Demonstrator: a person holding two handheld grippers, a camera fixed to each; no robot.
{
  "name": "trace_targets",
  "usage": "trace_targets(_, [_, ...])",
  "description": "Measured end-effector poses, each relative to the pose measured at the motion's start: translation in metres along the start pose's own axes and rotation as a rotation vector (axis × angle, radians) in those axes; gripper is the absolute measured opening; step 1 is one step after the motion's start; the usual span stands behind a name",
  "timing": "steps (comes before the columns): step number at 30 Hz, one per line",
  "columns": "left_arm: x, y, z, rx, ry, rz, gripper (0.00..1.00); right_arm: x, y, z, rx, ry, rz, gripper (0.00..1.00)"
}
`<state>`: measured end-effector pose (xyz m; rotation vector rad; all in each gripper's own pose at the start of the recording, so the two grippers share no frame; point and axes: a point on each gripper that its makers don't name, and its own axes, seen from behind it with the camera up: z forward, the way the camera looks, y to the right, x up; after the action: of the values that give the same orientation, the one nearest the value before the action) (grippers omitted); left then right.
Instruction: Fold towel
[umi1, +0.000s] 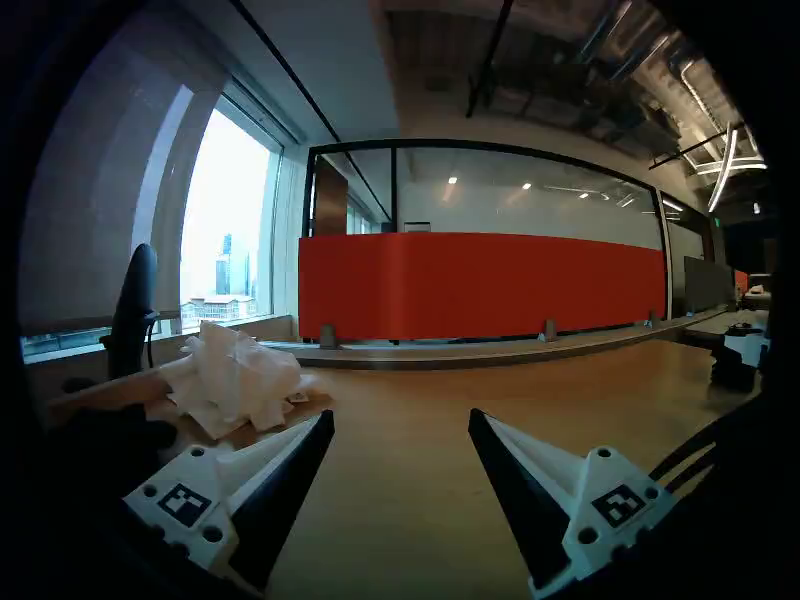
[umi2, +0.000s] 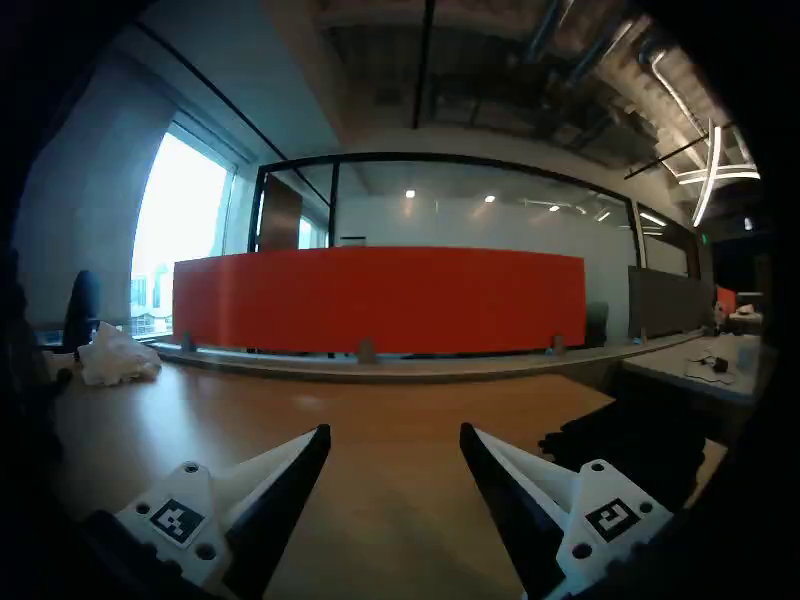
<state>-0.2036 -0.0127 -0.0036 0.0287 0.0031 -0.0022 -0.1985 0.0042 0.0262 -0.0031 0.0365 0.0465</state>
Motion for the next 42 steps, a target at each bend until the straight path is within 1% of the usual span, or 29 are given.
trace_targets(14, [-0.0001, 0.0001, 0.0005, 0.000, 0.000, 0.000, 1.00, -0.0019, -0.0019, 0.0021, 0.012, -0.001, 0.001, 1.00])
trace_targets(42, [0.0005, -0.0002, -0.0002, 0.000, 0.000, 0.000, 1.00, -0.0028, -0.0002, 0.0029, 0.004, -0.001, 0.003, 1.00])
